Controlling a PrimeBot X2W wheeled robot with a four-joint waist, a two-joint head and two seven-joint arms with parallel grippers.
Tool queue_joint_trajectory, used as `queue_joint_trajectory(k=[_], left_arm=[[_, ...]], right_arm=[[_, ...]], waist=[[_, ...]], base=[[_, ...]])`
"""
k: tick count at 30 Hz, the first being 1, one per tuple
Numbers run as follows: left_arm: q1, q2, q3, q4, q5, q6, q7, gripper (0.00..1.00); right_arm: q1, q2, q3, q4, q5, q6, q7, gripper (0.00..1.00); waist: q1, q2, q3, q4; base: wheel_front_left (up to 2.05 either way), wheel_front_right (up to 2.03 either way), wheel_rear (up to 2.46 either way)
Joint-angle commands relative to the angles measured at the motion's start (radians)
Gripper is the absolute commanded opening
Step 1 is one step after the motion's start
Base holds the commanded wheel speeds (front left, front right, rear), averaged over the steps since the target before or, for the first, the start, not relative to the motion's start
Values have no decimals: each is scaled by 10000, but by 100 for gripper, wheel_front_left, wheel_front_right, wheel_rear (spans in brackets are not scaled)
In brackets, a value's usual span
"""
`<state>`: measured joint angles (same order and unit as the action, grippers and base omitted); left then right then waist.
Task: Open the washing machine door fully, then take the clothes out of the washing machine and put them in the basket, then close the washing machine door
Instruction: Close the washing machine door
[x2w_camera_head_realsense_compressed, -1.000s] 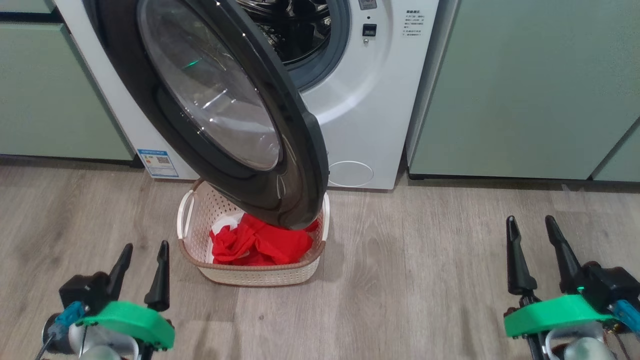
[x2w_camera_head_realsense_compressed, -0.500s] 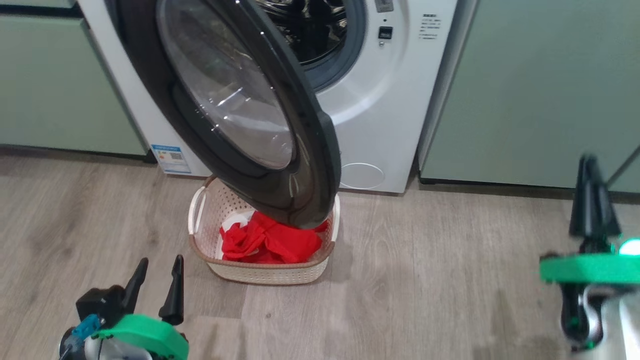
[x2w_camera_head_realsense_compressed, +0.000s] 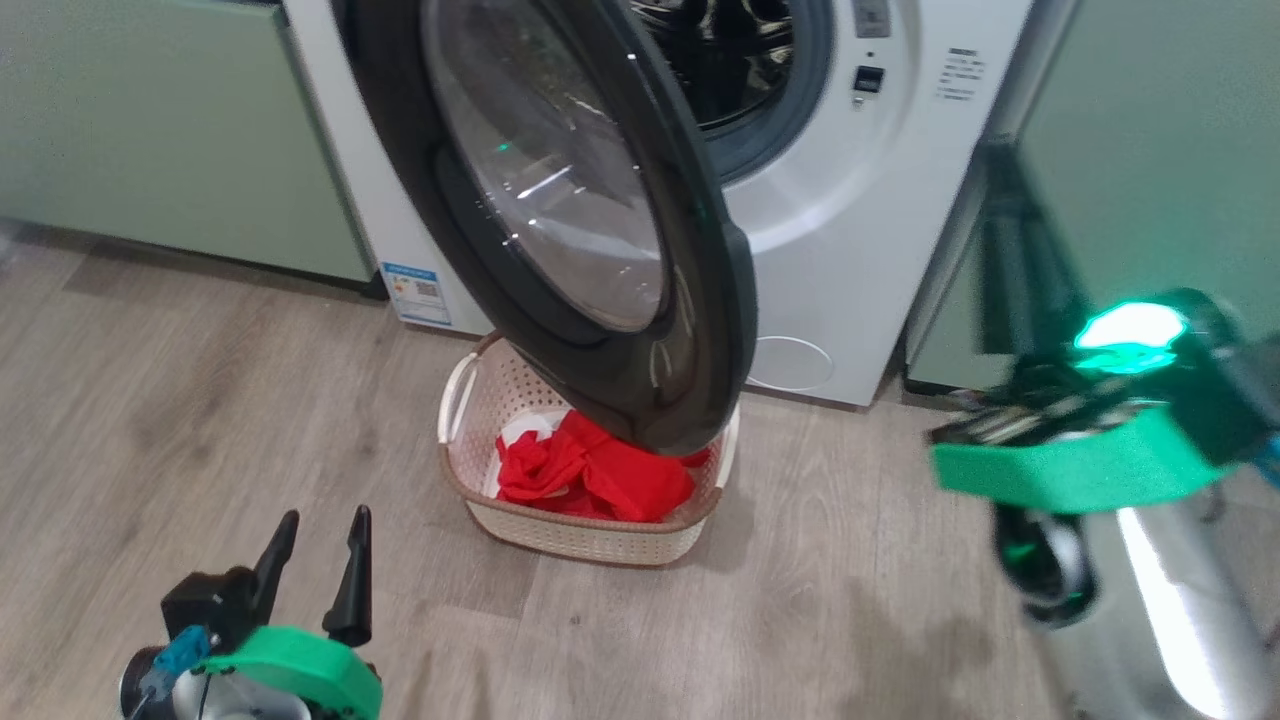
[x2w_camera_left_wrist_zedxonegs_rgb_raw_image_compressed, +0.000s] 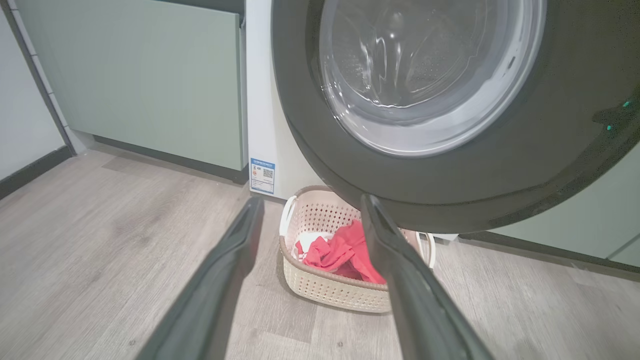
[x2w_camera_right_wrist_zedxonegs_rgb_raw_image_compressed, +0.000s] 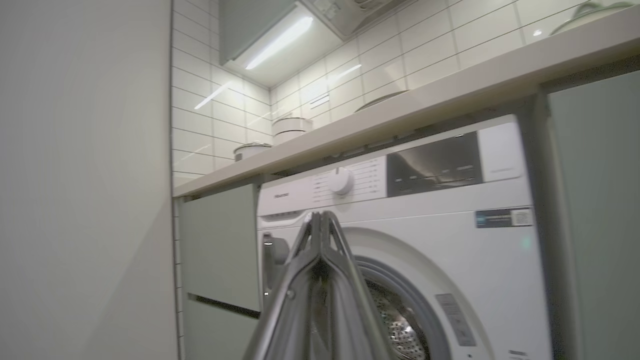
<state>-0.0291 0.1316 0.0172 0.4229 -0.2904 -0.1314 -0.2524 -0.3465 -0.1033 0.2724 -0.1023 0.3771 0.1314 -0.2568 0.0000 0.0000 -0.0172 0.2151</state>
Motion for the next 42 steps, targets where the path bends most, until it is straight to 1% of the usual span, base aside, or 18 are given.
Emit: queue_joint_trajectory(k=[1,6,11,14,17,22,27,35,39,40,42], left_arm=[[-348,95,348,-363,60,8,-93,100],[-453,51,271,-441,185,8,-93,100],[-574,3,146,-497,255,8,-93,100],[-618,-29,113,-520,259,8,-93,100],[-634,-75,81,-554,261,8,-93,100],[-655,-166,18,-603,263,8,-93,100],[-795,-287,-129,-625,270,8,-93,100],[-1029,-414,-306,-625,238,8,-93,100],[-1052,-440,-333,-642,235,8,-93,100],[-1052,-440,-333,-642,235,8,-93,100],[-1038,-452,-344,-647,240,8,-93,100]], right_arm=[[-458,-56,316,-332,108,-7,-49,0],[-946,-174,2226,199,266,-7,-49,0],[-1273,-238,4154,1311,562,-7,-49,0],[-1365,-219,5007,2167,835,-7,-49,0],[-1425,-203,5503,3084,940,-7,-49,0],[-1534,5,5383,4571,1325,-7,-49,0],[-2031,174,5111,5626,1489,-7,-49,0],[-2601,354,4009,6681,1446,-7,-49,0],[-2629,440,3224,6925,1206,-7,-49,0],[-2629,440,3224,6925,1206,-7,-49,0],[-2611,471,2900,7031,1088,-7,-49,0]], waist=[[0,0,-3,103],[0,0,52,385],[0,0,142,613],[0,0,202,693],[0,0,278,746],[0,0,484,716],[0,0,792,665],[0,0,1112,708],[0,0,1167,700],[0,0,1167,700],[0,0,1186,678]], base=[[0,0,0],[0,0,0],[0,0,0],[0,0,0],[0,0,0],[0,0,0],[0,0,0],[0,0,0],[0,0,0],[0,0,0],[0,0,0]])
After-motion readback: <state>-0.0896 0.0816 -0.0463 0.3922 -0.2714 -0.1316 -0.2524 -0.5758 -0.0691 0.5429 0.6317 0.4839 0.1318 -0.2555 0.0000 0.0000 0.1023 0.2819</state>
